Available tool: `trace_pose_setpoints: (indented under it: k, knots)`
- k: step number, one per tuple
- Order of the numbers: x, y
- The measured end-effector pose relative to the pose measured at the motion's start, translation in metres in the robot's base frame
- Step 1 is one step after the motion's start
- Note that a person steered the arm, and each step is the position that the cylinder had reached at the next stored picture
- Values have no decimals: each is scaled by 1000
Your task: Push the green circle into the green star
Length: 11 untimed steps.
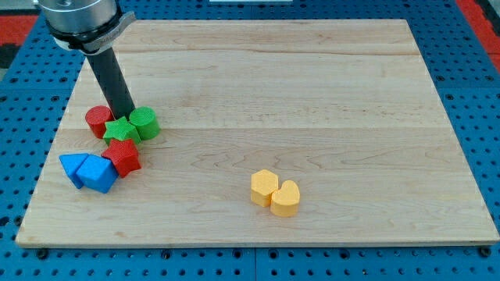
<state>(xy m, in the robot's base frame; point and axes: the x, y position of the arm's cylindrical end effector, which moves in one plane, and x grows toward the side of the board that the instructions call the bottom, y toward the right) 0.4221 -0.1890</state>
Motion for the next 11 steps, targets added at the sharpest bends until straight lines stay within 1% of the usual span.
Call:
trace_pose_setpoints:
  k: [1, 2, 3, 4, 5, 6, 8, 9, 10, 11]
  knots:
    - [17, -6]
    - [16, -5]
    - [-38, 20]
    - [-62, 61]
    - [-53, 113]
    - [-17, 91]
    - [26, 23]
    - [23, 23]
    - [8, 34]
    - [8, 36]
